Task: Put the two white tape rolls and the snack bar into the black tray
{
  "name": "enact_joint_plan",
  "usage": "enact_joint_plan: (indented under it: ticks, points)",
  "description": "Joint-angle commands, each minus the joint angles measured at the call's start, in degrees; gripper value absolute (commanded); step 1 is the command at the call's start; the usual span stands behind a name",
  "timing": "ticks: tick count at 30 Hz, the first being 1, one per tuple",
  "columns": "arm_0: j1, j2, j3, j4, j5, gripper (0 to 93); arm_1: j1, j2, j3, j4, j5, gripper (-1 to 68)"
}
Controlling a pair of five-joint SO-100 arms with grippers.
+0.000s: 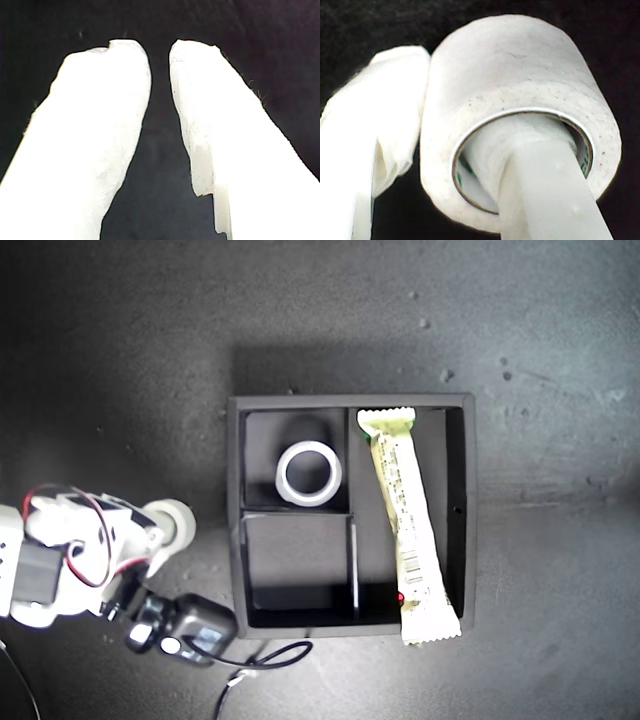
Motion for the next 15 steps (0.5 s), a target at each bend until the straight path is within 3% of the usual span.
enact_joint_plan:
  ticks: [1,5,9,15]
  points:
    - [-1.1,11.1,-4.9,9.4,3.8,0.0,0.9,15.5,19.6,-5.9,4.5,0.0]
    - [-2.2,14.2,-15.8,17.1,10.4,0.0,1.8,35.6,47.2,-17.6,7.2,-0.1]
    - [-1.3,5.5,-30.8,18.3,15.8,0.0,2.9,51.9,71.4,-29.4,8.3,-0.1]
    - [-0.1,-16.8,-53.9,22.4,19.2,0.1,1.8,57.8,93.4,-44.8,7.2,-0.1]
